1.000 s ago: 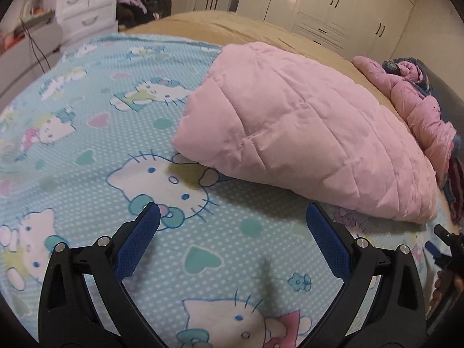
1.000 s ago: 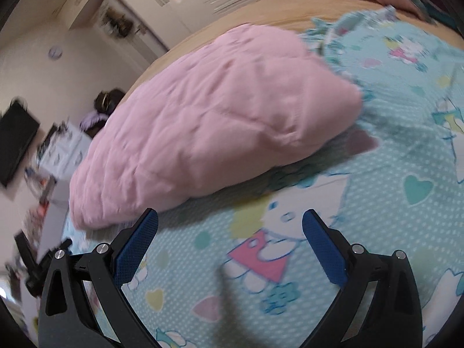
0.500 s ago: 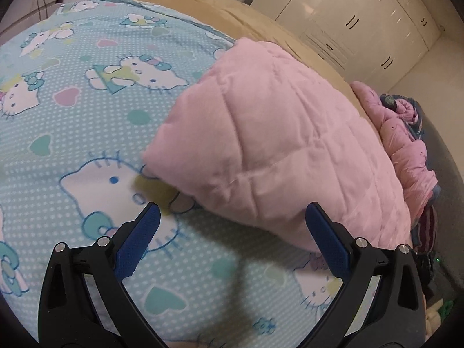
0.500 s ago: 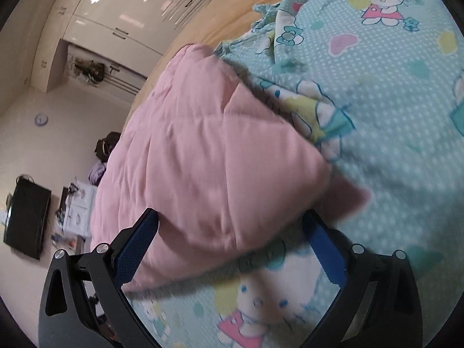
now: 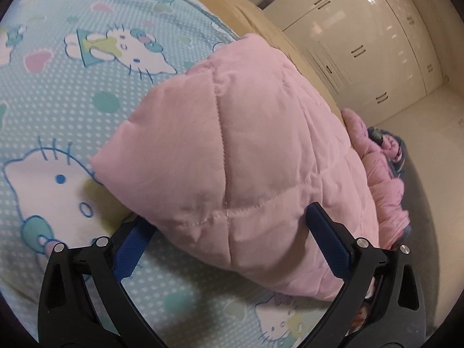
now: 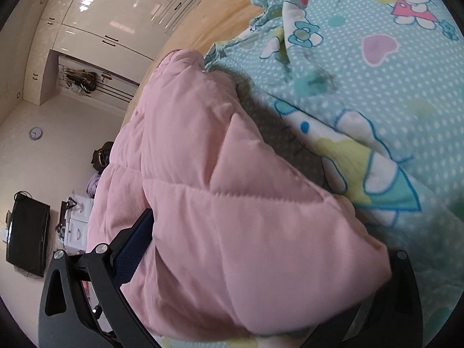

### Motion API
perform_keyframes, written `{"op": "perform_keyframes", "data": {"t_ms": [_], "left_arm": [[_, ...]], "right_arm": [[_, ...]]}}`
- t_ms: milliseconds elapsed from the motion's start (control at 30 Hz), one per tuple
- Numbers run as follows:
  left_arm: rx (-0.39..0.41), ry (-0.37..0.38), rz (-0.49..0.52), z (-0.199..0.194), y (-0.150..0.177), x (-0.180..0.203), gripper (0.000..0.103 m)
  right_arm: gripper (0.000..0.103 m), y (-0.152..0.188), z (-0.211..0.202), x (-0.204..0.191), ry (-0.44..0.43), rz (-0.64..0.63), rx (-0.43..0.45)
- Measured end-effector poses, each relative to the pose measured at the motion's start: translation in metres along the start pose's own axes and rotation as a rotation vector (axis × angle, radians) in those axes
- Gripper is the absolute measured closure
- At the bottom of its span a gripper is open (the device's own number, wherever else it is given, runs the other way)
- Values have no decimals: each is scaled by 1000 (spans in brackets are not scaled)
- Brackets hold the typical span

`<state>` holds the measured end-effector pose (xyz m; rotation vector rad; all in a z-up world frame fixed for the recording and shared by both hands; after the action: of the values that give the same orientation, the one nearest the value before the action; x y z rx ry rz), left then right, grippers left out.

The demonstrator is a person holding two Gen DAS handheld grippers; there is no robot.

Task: Fold large clothes

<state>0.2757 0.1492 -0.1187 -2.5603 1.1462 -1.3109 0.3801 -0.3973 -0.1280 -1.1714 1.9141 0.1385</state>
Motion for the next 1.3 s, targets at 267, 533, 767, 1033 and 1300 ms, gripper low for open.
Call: {"op": "perform_keyframes", "data": {"t_ms": [267, 533, 767, 1033, 1300], "left_arm": [[3, 27, -89, 22, -13, 5, 8], [44, 44, -189, 44, -28, 13, 8], [110, -11, -107, 57, -31, 32, 8], [130, 46, 29, 45, -42, 57, 55], [178, 58, 172, 18, -48, 79, 69]], "right_arm": [[4, -1, 19, -22, 10, -29, 53], [4, 5, 22, -21, 21, -54, 64], [7, 6, 28, -32, 36, -99, 70], [50, 8, 20, -75, 78, -260, 105], [64, 17, 1, -139, 116, -500, 177]]}}
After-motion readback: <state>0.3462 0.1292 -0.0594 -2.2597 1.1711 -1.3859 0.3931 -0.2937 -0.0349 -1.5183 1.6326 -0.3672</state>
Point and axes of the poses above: each gripper's, at about its wrist camera, not at the fingertips, and z roughly the way its jaws point, x to its right, y to its underside, the point moved 3 cm from there along z, roughly the way its jaws point, and after that the axes turned 3 degrees about -z, right-handed, at the moved point
